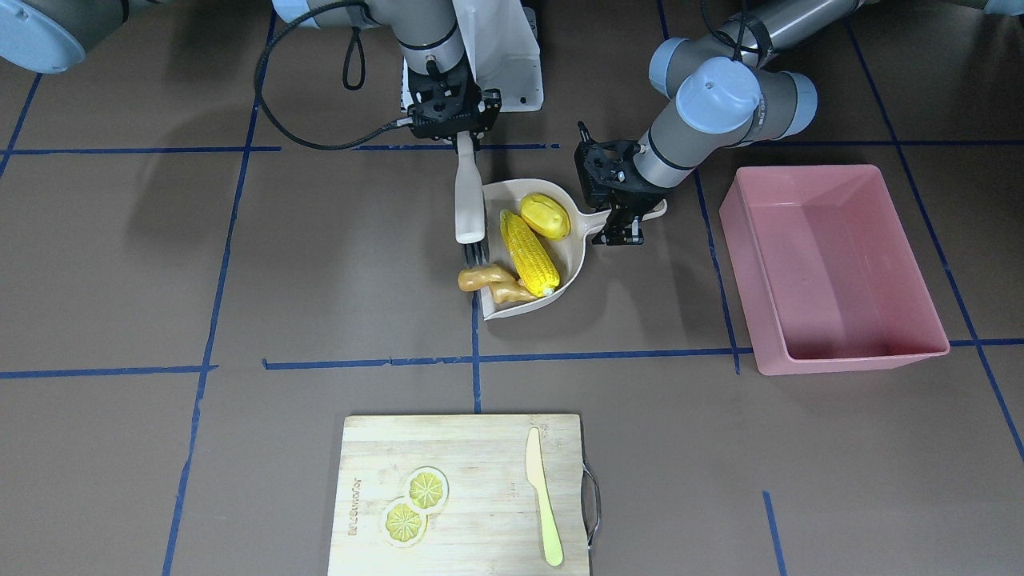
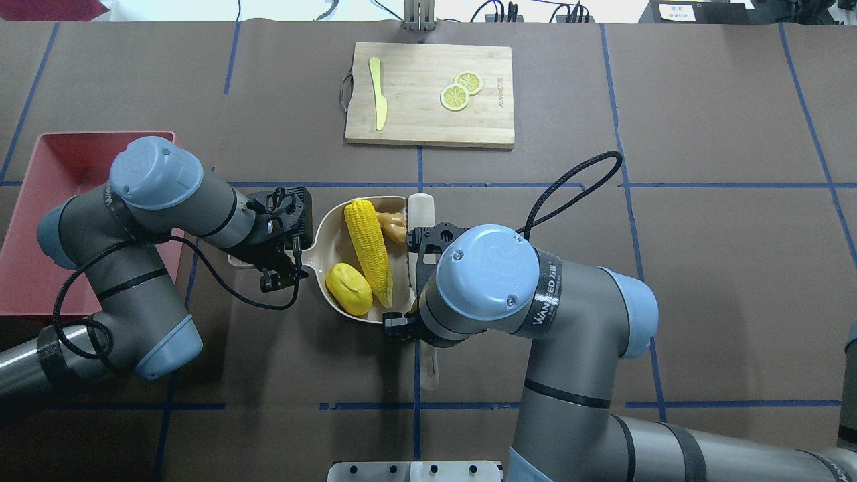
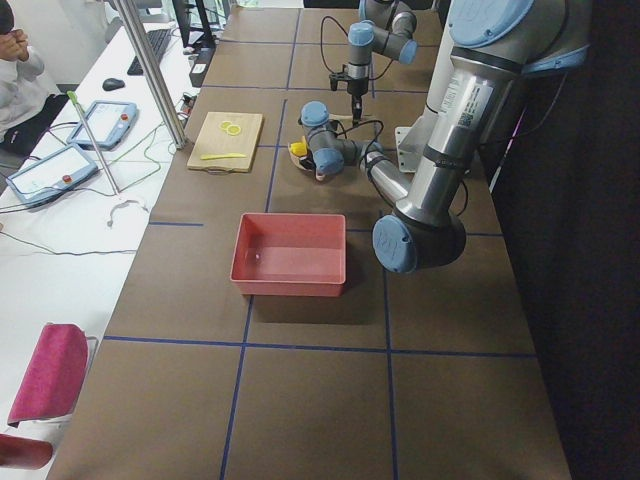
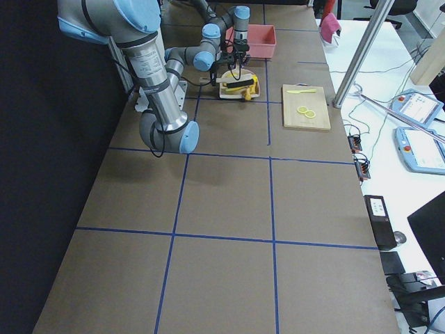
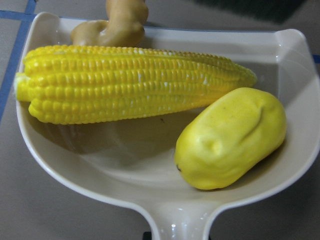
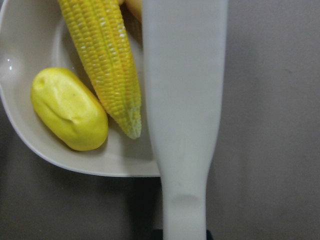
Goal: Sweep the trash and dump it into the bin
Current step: 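Lift the dustpan toward the pink bin while the right gripper withdraws the brush, then tilt the dustpan over the pink bin with the left gripper to dump the vegetables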
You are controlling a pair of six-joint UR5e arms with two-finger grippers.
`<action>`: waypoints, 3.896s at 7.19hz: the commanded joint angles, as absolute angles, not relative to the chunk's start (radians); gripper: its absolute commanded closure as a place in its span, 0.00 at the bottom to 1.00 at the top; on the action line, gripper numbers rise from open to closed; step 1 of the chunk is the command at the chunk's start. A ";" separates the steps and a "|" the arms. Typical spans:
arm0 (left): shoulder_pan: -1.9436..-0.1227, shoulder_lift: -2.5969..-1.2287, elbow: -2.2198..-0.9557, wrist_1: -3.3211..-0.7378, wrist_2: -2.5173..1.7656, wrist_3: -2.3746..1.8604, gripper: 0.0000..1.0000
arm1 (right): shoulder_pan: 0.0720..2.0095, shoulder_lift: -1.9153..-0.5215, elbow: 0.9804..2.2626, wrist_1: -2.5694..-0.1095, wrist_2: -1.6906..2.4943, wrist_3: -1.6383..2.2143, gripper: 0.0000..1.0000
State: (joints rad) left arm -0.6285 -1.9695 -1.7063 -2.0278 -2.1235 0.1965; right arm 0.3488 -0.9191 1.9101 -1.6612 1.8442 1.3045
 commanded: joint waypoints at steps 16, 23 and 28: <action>-1.294 -1.708 -1.662 -2.182 -2.485 0.300 1.00 | 0.489 -1.083 1.959 -1.763 1.904 1.106 1.00; -1.463 -1.497 -1.699 -2.181 -2.287 0.405 1.00 | 0.488 -1.097 1.960 -1.763 1.904 1.108 1.00; -1.459 -1.505 -1.752 -1.911 -2.224 0.896 1.00 | 0.488 -1.115 1.960 -1.761 1.901 1.106 1.00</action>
State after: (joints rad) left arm -1.4546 -1.4851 -1.7422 -2.0372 -2.2292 0.7151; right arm 0.4877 -1.1104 1.9603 -1.7614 1.9011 1.1072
